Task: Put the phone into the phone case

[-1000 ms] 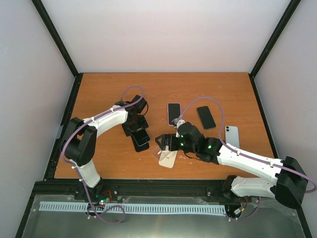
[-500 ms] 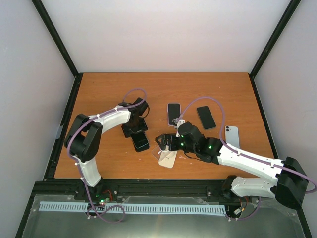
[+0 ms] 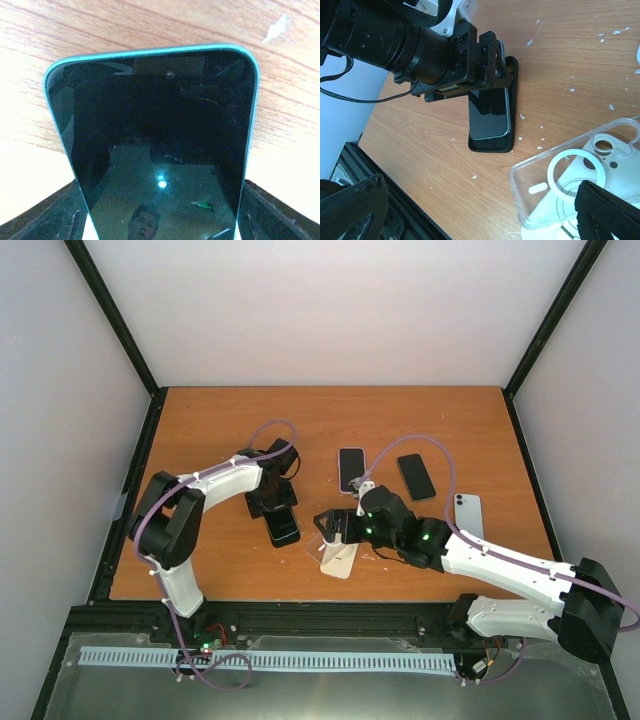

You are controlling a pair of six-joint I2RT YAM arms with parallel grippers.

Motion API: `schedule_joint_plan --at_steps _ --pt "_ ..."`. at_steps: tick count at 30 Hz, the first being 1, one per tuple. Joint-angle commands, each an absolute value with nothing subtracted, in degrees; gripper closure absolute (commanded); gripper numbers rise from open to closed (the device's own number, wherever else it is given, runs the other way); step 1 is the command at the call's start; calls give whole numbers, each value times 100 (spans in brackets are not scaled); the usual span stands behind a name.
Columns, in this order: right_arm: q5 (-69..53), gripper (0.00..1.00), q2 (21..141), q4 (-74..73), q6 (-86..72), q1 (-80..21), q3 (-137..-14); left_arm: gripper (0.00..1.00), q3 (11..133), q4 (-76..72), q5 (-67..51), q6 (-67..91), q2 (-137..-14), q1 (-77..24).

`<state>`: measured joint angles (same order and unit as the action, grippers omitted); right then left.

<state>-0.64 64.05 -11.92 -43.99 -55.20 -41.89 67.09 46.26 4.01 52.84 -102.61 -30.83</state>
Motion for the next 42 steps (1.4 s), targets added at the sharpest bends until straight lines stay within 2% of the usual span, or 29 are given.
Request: schedule_joint_plan --at_steps 1,36,42 --pt "52 0 6319 -1072 -4438 -5502 -4106 33 6720 4562 383 5064 -10072 -3138" --pt "45 0 6422 -959 -4447 -5502 -4034 30 6439 4594 571 4581 -9884 -3366" --pt "2 0 6489 -909 -4456 -5502 -4050 24 6467 4903 656 4727 -9987 -3366"
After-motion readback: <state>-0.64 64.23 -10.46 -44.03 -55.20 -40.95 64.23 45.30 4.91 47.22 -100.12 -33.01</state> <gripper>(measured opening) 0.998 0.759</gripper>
